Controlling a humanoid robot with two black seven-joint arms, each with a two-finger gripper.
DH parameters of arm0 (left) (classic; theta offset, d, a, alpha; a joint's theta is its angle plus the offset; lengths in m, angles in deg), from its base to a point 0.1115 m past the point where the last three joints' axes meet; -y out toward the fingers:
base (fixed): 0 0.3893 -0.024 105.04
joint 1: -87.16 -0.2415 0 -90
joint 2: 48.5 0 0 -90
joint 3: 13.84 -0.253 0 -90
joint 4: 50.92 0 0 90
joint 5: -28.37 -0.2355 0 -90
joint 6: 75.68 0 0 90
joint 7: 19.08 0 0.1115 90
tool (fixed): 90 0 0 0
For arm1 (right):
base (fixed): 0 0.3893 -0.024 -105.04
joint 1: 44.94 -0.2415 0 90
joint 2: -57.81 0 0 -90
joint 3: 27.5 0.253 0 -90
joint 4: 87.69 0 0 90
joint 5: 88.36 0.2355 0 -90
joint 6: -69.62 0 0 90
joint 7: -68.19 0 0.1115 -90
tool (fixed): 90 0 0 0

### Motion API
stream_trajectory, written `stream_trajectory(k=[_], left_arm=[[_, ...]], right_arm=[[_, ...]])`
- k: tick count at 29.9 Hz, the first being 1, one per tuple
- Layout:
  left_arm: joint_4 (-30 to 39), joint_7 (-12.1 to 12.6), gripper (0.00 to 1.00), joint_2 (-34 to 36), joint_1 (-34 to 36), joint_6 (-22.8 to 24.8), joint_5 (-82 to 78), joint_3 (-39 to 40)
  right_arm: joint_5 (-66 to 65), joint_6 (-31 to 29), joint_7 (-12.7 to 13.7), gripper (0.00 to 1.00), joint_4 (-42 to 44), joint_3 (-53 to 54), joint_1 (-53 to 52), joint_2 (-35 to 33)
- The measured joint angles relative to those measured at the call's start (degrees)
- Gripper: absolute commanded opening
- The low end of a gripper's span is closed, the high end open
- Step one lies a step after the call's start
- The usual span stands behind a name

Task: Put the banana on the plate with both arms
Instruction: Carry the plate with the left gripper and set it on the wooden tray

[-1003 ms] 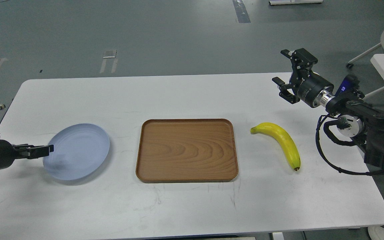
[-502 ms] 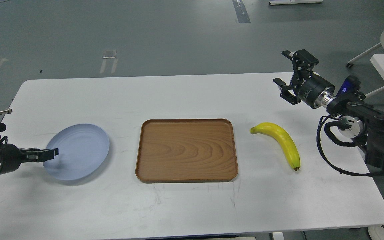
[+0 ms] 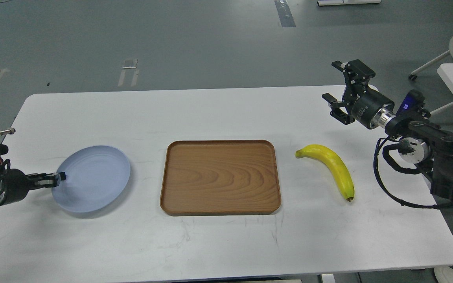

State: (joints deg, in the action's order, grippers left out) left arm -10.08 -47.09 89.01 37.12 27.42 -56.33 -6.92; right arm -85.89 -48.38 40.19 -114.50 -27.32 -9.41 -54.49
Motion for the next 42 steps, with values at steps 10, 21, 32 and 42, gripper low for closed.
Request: stream_trajectory(k=[10, 21, 32, 42], left_arm=[[2.2, 0.0, 0.0, 0.6, 2.4, 1.7, 4.9, 0.0], [14.3, 0.0, 0.0, -0.3, 17.3, 8.0, 6.0, -0.1], [14.9, 2.9, 0.0, -17.1, 22.3, 8.8, 3.6, -2.3], [3.4, 4.1, 0.0, -29.0, 22.4, 8.5, 3.3, -7.9]], right_arm=[[0.0, 0.0, 0.0, 1.0, 0.0, 0.0, 0.0, -0.4], [0.0, 0.0, 0.0, 1.0, 0.0, 0.0, -0.5, -1.1], [0.0, 0.0, 0.0, 1.0, 0.0, 0.0, -0.7, -1.8], [0.0, 0.0, 0.0, 1.0, -0.1, 0.0, -1.6, -2.9]])
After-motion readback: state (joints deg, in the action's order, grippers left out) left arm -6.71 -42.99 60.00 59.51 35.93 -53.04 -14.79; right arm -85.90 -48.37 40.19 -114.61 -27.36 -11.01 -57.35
